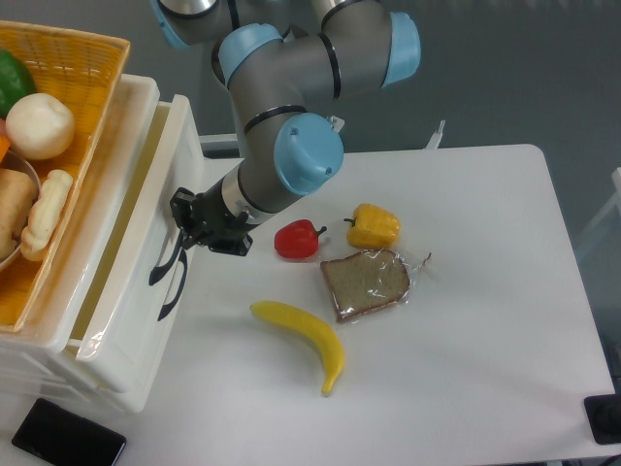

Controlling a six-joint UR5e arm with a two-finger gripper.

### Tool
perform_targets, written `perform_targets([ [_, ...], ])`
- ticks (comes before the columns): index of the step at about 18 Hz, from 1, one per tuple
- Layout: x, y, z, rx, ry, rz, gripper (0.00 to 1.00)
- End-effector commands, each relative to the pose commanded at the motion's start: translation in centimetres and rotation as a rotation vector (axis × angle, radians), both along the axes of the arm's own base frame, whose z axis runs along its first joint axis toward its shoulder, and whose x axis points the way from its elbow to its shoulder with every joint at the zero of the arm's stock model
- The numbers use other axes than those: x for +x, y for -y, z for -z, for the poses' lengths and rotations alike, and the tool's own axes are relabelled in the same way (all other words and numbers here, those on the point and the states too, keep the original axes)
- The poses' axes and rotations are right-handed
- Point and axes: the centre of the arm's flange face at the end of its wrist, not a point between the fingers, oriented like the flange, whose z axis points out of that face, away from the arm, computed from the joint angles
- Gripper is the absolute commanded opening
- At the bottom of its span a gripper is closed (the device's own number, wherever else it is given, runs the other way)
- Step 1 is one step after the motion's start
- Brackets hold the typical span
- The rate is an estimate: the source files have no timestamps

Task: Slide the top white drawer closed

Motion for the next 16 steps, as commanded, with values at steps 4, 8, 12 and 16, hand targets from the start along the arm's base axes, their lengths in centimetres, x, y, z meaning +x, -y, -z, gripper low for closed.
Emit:
perform_targets([
  [4,0.2,-0.1,0.0,0.001,-0.001,0.005,0.0],
  [8,0.8,-0.4,0.1,-0.002,0.001,0.014,0.0],
  [12,1.0,-0.4,0.1,-0.002,0.001,0.017,0.0],
  [16,1.3,-0.5,0.1,-0.005,0.004,0.02,0.0],
])
